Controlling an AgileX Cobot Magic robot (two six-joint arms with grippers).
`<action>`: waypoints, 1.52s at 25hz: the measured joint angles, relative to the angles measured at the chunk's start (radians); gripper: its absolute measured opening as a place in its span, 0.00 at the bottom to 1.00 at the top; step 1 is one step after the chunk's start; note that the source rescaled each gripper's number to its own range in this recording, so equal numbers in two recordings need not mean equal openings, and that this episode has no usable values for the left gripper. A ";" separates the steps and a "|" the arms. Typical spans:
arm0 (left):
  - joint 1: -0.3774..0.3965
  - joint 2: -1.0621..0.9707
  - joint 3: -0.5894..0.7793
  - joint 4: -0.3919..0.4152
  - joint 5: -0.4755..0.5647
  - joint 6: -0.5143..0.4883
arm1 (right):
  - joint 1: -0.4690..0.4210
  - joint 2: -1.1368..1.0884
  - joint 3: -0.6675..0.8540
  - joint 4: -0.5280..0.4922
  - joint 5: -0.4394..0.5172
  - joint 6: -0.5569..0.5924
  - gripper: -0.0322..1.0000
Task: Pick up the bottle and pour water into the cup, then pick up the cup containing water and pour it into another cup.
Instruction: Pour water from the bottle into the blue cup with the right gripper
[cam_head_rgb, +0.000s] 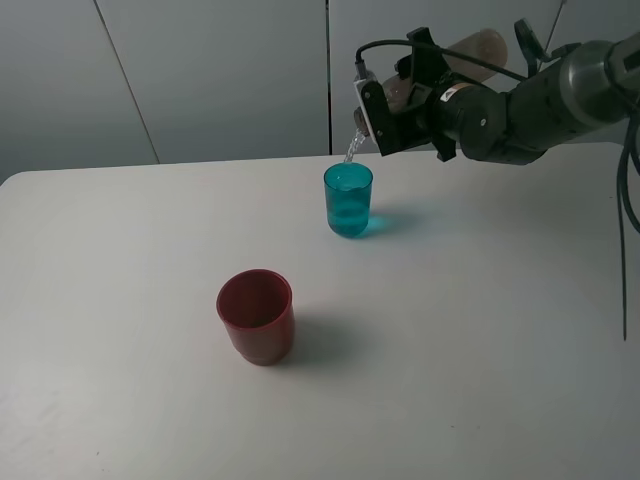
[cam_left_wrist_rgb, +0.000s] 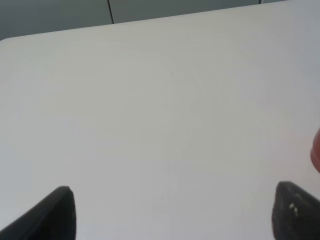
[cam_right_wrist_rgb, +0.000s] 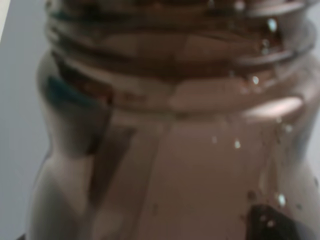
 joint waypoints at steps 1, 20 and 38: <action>0.000 0.000 0.000 0.000 0.000 0.000 | 0.000 0.000 0.000 -0.009 0.000 0.000 0.03; 0.000 0.000 0.000 0.000 0.000 0.000 | -0.008 0.000 0.000 -0.115 -0.008 0.000 0.03; 0.000 0.000 0.000 0.000 0.000 0.002 | -0.008 0.000 0.000 -0.232 -0.068 0.000 0.03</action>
